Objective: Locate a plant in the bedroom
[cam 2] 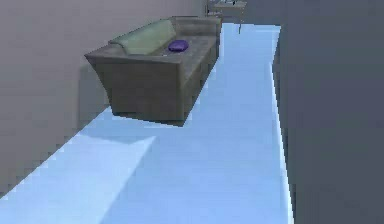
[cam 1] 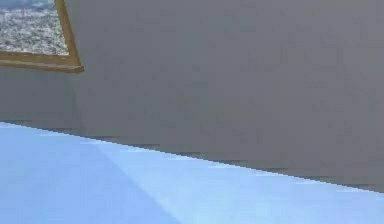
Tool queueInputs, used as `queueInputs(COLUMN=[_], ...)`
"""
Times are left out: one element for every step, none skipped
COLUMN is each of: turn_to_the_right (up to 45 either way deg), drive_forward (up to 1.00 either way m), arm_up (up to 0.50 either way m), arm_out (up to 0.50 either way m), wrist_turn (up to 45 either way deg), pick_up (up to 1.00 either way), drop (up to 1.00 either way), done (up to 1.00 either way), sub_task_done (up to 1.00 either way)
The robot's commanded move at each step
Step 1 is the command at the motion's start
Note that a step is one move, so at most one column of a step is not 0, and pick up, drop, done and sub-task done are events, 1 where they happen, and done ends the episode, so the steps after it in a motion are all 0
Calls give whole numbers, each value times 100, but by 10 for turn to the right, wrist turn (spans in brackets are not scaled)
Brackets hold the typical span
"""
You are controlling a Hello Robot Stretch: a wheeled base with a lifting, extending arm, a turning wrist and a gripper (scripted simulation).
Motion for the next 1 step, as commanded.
queueInputs(turn_to_the_right=[120], drive_forward=[0], arm_up=[0], arm_out=[0], wrist_turn=[0], pick_up=[0], drop=[0], done=[0], sub_task_done=[0])
